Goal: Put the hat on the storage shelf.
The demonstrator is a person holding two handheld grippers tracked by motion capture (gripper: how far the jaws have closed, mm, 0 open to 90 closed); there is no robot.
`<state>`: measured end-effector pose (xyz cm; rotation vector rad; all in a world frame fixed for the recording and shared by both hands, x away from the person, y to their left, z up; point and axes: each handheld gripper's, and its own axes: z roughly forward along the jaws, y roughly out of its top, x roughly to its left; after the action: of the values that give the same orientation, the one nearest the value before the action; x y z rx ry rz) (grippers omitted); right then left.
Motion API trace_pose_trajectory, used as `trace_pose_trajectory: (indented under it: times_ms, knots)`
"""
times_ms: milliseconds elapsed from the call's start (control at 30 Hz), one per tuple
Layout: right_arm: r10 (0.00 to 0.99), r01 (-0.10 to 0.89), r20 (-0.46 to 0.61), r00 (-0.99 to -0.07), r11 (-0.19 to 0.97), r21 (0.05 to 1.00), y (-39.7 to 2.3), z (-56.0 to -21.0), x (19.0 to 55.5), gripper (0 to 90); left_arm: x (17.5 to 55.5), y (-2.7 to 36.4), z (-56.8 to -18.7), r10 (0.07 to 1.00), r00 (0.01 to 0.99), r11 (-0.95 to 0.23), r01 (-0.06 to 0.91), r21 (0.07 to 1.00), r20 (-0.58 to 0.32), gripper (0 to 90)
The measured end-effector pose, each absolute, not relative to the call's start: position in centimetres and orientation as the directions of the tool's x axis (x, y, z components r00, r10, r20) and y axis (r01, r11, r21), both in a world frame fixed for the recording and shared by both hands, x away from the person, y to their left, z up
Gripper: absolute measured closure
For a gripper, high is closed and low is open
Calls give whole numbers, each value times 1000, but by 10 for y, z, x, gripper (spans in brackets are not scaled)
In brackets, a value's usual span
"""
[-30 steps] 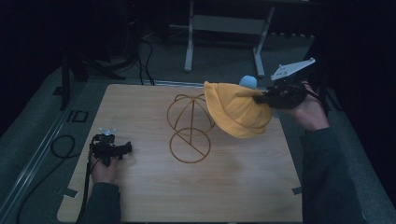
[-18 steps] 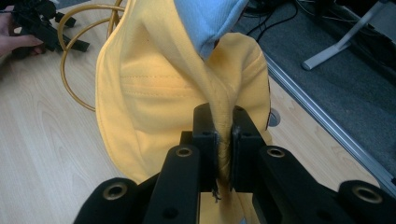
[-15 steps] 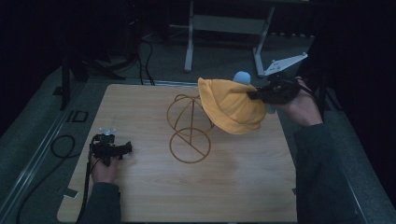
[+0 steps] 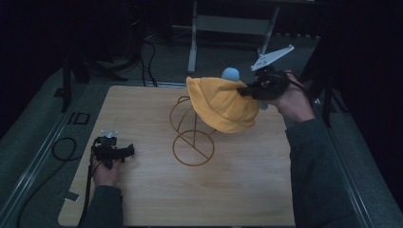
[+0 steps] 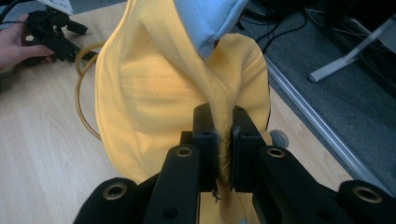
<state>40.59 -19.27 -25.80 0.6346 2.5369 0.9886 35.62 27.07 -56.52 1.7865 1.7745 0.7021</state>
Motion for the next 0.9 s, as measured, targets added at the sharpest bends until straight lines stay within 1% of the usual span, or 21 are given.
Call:
trace_pose_trajectory:
  times_ms: [167,200,333,367,533,567,633,800,867,900]
  knots:
    - [496,263,-167,-852,681,684,-172,-258,409,836,356,271,-565,1000,6,-4,728,685,0,11]
    - [484,253,-173,-858,691,677,-161,-259,411,836,356,271,-565,1000,6,-5,728,685,0,11]
    - [453,231,-182,-873,712,663,-138,-260,413,832,356,271,-565,1000,7,-5,730,684,0,11]
    - [453,231,-182,-873,712,663,-138,-260,413,832,356,271,-565,1000,7,-5,730,684,0,11]
    - [418,208,-210,-884,752,626,-99,-268,416,820,356,271,-565,1000,8,-6,731,683,1,11]
    - [418,208,-210,-884,752,626,-99,-268,416,820,356,271,-565,1000,7,-5,730,683,0,11]
    - [404,202,-209,-890,763,614,-85,-272,417,819,356,271,-565,1000,8,-6,731,682,0,11]
    - [389,208,-195,-900,778,592,-76,-279,417,819,356,271,-565,1000,6,-5,729,685,0,11]
    - [370,203,-185,-910,789,580,-74,-280,415,819,356,271,-565,1000,6,-5,729,685,0,11]
    - [339,190,-173,-925,805,562,-72,-281,412,812,356,271,-565,1000,6,-5,729,685,0,11]
